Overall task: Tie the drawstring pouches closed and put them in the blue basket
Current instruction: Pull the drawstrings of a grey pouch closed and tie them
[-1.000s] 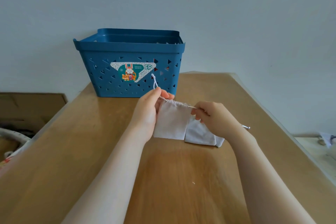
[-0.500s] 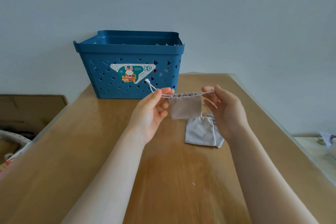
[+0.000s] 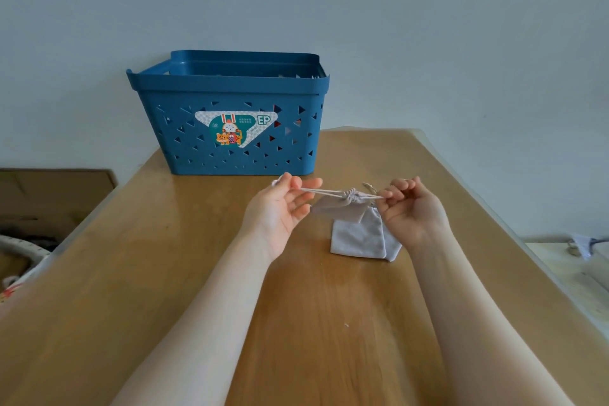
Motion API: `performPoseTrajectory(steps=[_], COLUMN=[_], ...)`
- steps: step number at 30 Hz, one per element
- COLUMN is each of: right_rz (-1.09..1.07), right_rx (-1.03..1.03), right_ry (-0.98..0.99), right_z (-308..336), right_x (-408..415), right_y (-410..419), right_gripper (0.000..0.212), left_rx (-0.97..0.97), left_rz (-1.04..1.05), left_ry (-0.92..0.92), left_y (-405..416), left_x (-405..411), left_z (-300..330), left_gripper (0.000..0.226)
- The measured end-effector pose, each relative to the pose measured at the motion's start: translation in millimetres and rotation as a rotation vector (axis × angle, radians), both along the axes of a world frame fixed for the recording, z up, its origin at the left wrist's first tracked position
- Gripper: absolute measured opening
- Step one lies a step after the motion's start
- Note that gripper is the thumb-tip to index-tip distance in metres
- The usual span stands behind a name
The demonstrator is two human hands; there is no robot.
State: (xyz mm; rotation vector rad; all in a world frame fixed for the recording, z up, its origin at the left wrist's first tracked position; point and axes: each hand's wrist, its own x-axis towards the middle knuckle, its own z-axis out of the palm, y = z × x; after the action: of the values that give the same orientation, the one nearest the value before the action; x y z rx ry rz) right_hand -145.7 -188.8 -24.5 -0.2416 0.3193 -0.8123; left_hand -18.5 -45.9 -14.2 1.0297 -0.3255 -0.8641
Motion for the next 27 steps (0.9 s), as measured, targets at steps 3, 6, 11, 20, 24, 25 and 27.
performPoseTrajectory(steps=[3,6,11,20,24,25,27], right_rz=[-0.023,-0.002,0.079,0.398,0.324,0.301,0.26], right_rx=[-0.041,-0.161,-0.256,-0.686,-1.113,-1.184,-1.26], right_ry=[0.082,0.182,0.297,0.489,0.537,0.564,0.597], right_z=[0,-2,-1,22,37,39,42], right_x=[6,11,13,11,8,8,6], right_y=[0,3,9,29,45,48,49], right_gripper=[0.041,0.04,0.037,0.038,0.041,0.04,0.04], left_rx=[-0.014,-0.082,-0.16,0.394,0.432,0.433,0.437], left_rz=[0.034,0.08,0.085,-0.068,-0.114,-0.15,-0.231], left_ry=[0.061,0.088,0.076,-0.63,-0.973,-0.986,-1.007], left_y=[-2,-2,-5,-8,-1,1,3], left_x=[0,1,-1,-2,-15,-17,-19], left_z=[-1,1,6,5,4,3,4], left_gripper=[0.029,0.033,0.043,0.036,0.035,0.036,0.041])
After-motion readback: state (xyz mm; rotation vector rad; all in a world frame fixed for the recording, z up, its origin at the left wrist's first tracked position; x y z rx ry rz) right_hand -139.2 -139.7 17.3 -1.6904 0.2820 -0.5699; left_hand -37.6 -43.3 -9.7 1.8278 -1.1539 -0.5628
